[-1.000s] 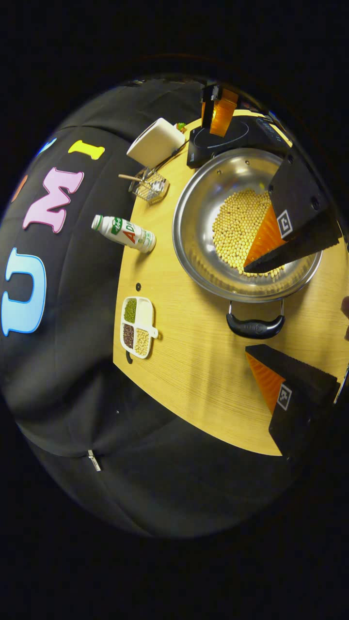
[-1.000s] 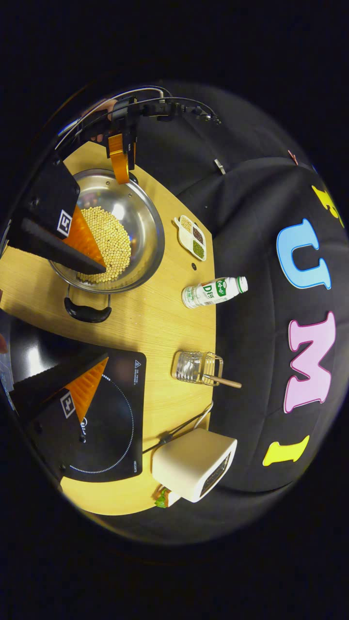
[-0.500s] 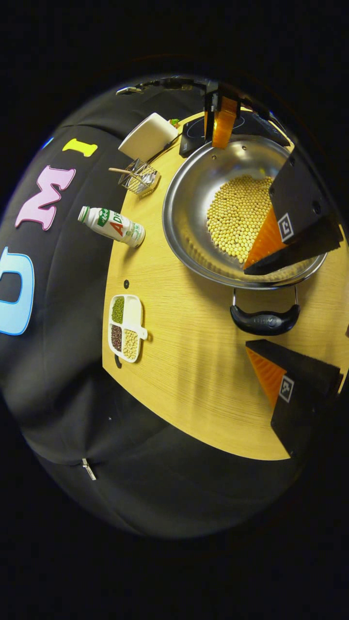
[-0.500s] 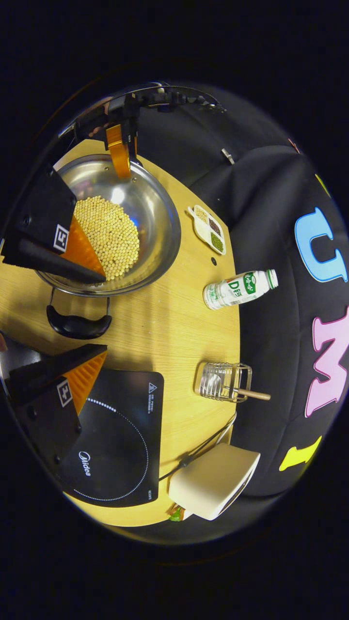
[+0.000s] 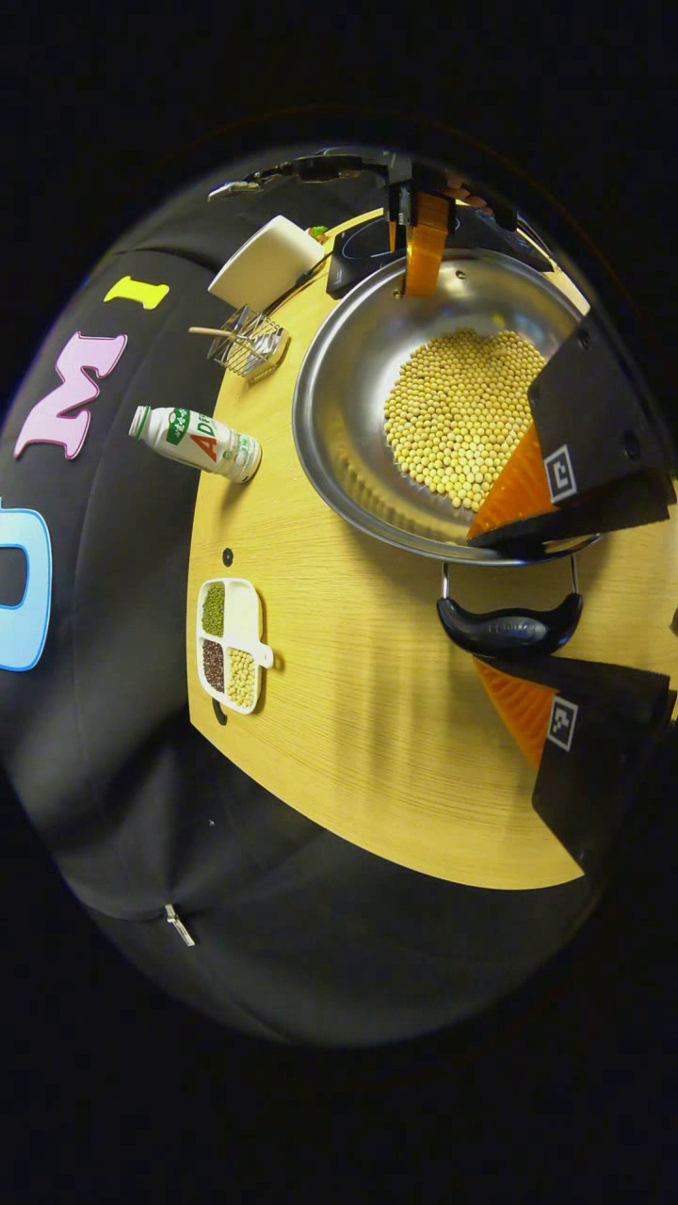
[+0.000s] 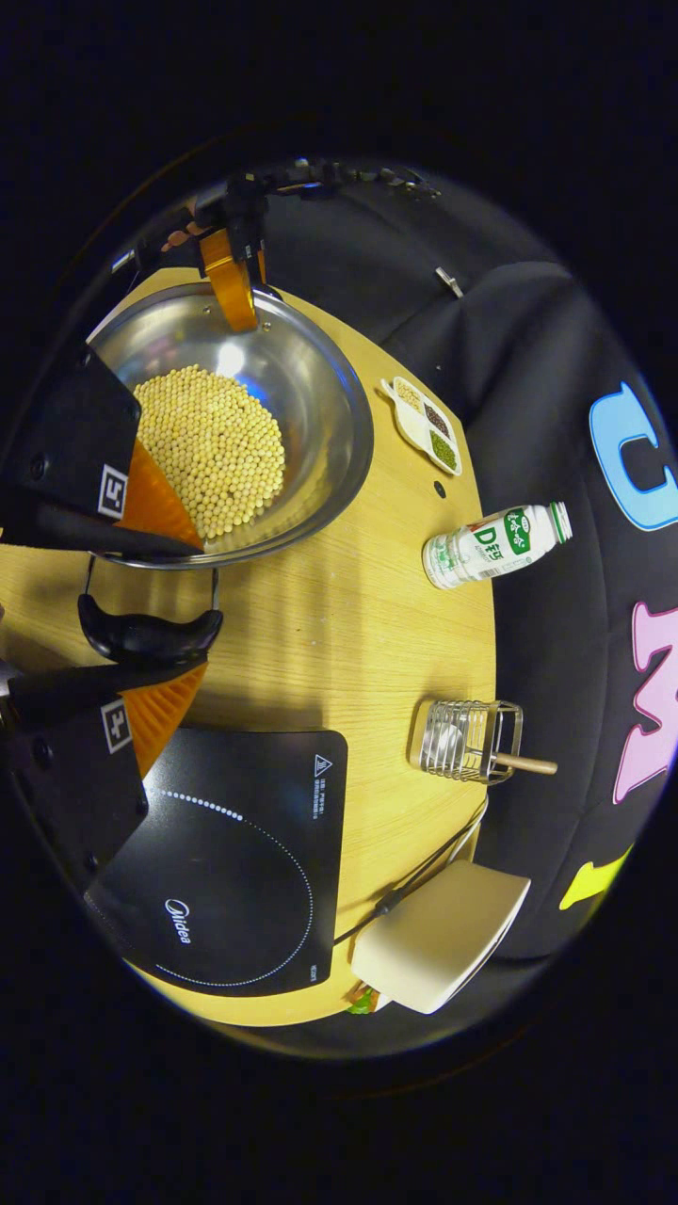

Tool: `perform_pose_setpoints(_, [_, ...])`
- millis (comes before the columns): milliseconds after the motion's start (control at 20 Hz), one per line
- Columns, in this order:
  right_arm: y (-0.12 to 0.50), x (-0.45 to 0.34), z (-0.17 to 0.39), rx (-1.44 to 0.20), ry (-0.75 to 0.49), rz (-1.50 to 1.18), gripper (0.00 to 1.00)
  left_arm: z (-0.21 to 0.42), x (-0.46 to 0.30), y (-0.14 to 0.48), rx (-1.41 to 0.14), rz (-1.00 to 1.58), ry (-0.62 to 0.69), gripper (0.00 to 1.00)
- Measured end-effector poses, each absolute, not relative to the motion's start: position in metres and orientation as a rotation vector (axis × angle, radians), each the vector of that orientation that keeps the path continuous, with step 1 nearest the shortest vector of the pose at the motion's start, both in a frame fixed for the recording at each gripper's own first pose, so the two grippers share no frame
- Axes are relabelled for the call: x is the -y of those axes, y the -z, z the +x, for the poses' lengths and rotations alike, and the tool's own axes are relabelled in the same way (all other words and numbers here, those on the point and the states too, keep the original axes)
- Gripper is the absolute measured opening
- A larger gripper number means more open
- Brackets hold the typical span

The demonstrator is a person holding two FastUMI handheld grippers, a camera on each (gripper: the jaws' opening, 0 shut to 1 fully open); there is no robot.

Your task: First push the handle of the pot to place it horizontally, then grasp the pot with both hands and set it on the induction cooktop.

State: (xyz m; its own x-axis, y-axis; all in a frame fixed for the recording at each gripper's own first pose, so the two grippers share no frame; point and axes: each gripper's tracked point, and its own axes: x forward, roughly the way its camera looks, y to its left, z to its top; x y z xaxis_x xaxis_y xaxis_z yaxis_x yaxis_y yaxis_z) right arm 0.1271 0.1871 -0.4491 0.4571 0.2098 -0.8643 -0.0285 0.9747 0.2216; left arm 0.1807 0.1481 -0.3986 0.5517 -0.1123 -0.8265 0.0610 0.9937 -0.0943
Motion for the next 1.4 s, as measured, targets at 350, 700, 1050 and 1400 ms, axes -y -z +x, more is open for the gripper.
perform_pose_setpoints(350, [0.409,-0.174,0.117,-1.083,-0.164,0.197,0.54,0.169,-0.138,0.356,-0.955,-0.037,0.11,0.54])
perform_pose_setpoints(700, [0.367,-0.105,0.109,-1.055,-0.111,0.208,0.54,0.166,-0.073,0.313,-0.946,-0.029,0.156,0.54])
perform_pose_setpoints(1050, [0.347,-0.01,0.096,-1.023,-0.044,0.212,0.54,0.171,0.02,0.293,-0.919,-0.035,0.223,0.54])
perform_pose_setpoints(1400, [0.353,0.074,0.092,-1.016,-0.006,0.214,0.54,0.18,0.104,0.29,-0.911,-0.034,0.266,0.54])
